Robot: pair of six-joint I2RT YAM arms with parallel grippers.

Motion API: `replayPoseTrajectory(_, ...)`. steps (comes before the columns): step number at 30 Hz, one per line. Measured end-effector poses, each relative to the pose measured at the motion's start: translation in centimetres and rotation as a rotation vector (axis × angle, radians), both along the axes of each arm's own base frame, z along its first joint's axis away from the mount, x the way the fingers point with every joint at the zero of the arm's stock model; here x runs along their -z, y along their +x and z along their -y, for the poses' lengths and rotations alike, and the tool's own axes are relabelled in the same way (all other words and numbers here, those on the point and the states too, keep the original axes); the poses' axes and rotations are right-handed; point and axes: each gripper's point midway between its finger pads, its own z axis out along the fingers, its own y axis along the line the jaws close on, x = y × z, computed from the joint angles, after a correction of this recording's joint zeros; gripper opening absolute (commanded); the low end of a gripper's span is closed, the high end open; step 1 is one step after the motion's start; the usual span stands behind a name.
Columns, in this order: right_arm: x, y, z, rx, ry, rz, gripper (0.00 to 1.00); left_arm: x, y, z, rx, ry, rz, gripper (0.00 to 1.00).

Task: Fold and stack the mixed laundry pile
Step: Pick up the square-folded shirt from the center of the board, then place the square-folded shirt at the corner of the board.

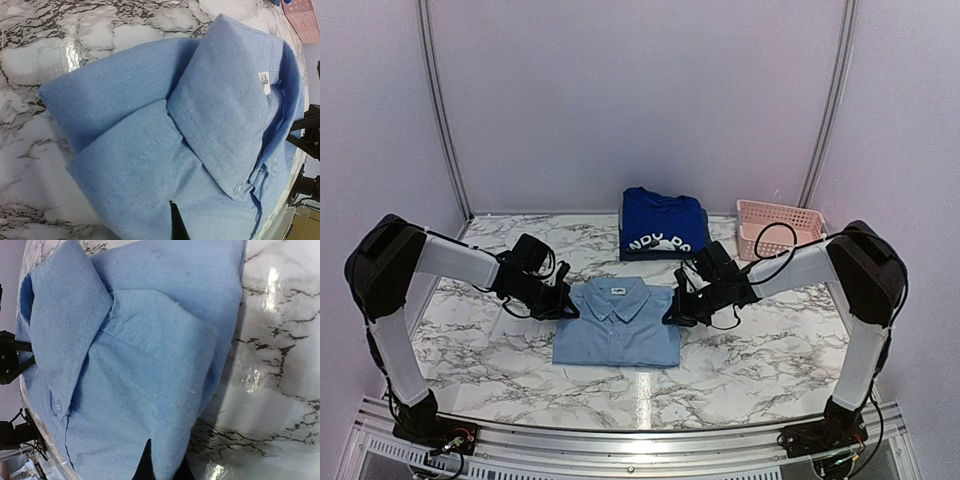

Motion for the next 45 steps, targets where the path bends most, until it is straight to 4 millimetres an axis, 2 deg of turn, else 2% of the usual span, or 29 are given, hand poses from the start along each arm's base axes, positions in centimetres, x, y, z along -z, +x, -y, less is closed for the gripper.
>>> replayPoseTrajectory(4, -0.8, 0.5, 0.4, 0.001, -0.045, 0.033, 0.0, -1.2, 0.0, 0.4, 0.002, 0.01, 0.038, 0.0)
replayPoseTrajectory(8, -3.3, 1.8, 0.8, 0.005, -0.096, 0.111, 0.0, -4.3, 1.1, 1.4, 0.0, 0.003, 0.125, 0.0)
replayPoseTrajectory(13, -8.8, 4.0, 1.4, 0.018, -0.138, 0.265, 0.0, -9.8, 3.3, 3.4, -0.007, -0.015, 0.266, 0.0)
replayPoseTrajectory(18, -13.8, 5.7, 3.1, 0.042, -0.182, 0.394, 0.0, -14.5, 5.0, 5.1, -0.016, -0.022, 0.384, 0.0)
replayPoseTrajectory(23, -19.0, 9.0, 6.1, 0.103, -0.23, 0.534, 0.0, -20.4, 7.3, 6.9, -0.035, -0.059, 0.51, 0.0)
replayPoseTrajectory(25, -20.8, 10.5, 7.3, 0.13, -0.247, 0.586, 0.0, -23.1, 9.1, 8.2, -0.044, -0.082, 0.578, 0.0)
replayPoseTrajectory(28, -23.5, 13.0, 9.4, 0.167, -0.28, 0.662, 0.0, -25.3, 11.9, 9.9, -0.06, -0.095, 0.649, 0.0)
replayPoseTrajectory(31, -25.2, 15.5, 10.8, 0.198, -0.31, 0.72, 0.0, -25.9, 14.9, 11.7, -0.074, -0.095, 0.697, 0.0)
replayPoseTrajectory(34, -25.0, 18.6, 12.0, 0.217, -0.347, 0.746, 0.0, -24.8, 18.1, 13.3, -0.084, -0.08, 0.731, 0.0)
replayPoseTrajectory(37, -22.9, 21.9, 12.6, 0.22, -0.385, 0.736, 0.0, -23.0, 20.9, 14.1, -0.093, -0.071, 0.738, 0.0)
replayPoseTrajectory(39, -21.2, 24.2, 12.6, 0.214, -0.403, 0.729, 0.0, -21.5, 22.7, 14.0, -0.106, -0.063, 0.73, 0.0)
replayPoseTrajectory(45, -17.1, 29.3, 11.5, 0.189, -0.418, 0.715, 0.0, -17.4, 26.9, 11.5, -0.167, -0.095, 0.672, 0.0)
